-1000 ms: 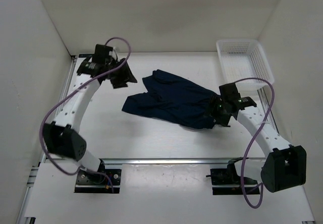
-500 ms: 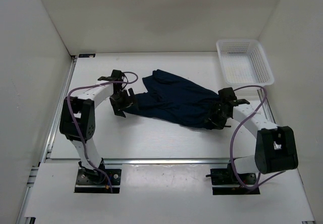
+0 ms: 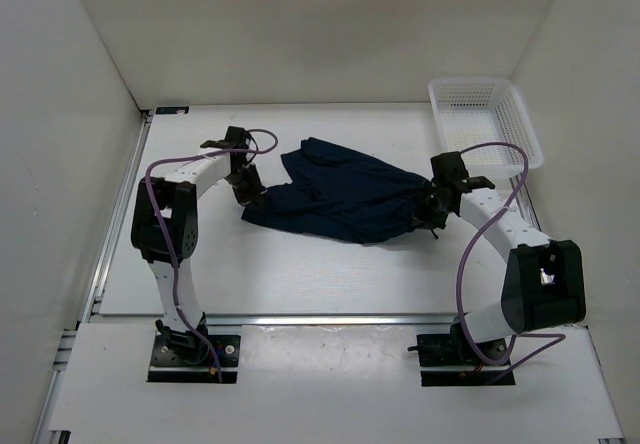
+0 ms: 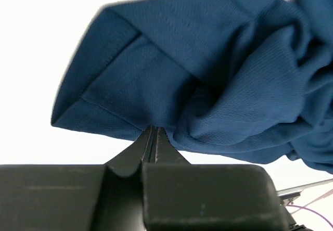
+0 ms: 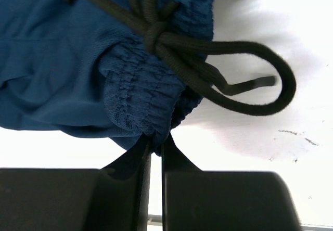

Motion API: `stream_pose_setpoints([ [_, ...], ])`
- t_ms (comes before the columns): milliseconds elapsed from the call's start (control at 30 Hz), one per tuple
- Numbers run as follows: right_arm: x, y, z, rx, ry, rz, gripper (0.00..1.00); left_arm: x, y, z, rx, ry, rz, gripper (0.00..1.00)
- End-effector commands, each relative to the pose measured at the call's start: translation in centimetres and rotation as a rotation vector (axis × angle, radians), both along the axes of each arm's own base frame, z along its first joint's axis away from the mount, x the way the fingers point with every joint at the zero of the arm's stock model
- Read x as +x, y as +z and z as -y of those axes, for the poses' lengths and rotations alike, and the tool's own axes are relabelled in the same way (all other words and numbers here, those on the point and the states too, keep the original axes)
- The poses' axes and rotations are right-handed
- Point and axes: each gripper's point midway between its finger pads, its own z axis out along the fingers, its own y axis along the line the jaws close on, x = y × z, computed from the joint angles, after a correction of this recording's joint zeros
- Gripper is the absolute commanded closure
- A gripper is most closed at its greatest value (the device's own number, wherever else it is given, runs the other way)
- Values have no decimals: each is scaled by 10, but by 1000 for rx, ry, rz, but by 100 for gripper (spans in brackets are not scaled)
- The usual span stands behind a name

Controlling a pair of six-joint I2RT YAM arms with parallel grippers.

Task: Fold and stack the shorts
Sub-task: Flatten the shorts out

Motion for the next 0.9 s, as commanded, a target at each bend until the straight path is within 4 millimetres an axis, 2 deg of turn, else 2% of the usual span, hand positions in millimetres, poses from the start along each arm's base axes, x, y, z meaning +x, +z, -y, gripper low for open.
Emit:
stream_pose_setpoints([
  [0, 12, 28, 1, -23, 45, 78, 100, 20, 30, -6, -2, 6, 94, 90],
  [33, 12, 28, 1, -23, 45, 78, 100, 17, 29, -6, 1, 6, 83, 90],
  [67, 10, 27, 1, -25, 45, 67, 100, 18, 34, -5, -10, 3, 93, 79],
  [100, 12, 30, 1, -27, 53, 78, 100, 10, 33, -6, -7, 3, 78, 34],
  [133, 12, 30, 1, -27, 53, 78, 100, 7, 33, -7, -6, 3, 74, 17],
  [167, 12, 30, 1, -27, 53, 78, 100, 4, 30, -12, 20, 11, 73, 6],
  [200, 12, 30, 1, -27, 53, 78, 100, 1, 26, -12, 35, 15, 64, 0],
  [233, 9, 27, 2, -29, 53, 68, 100, -2, 20, -14, 49, 17, 46, 0],
  [333, 9, 24, 2, -31, 53, 58, 100, -10, -4, -12, 64, 5, -19, 2],
  [467, 9, 24, 2, -31, 53, 58, 100, -1, -18, -18, 113, 14, -32, 15],
  [567, 7, 26, 2, -31, 53, 58, 100, 1, -24, -20, 128, 7, -40, 37],
  [600, 5, 28, 3, -35, 62, 60, 100, 5, -21, -19, 125, 8, -28, 65],
  [667, 6, 27, 5, -44, 57, 62, 100, 8, -18, -21, 111, 6, -21, 90],
  [800, 16, 39, 5, -55, 70, 95, 100, 21, 10, -29, 105, 15, 25, 90],
  [833, 20, 41, 4, -56, 70, 90, 100, 34, 31, -36, 98, 32, 80, 90],
  [867, 34, 52, 2, -56, 80, 122, 100, 39, 43, -39, 95, 42, 101, 90],
])
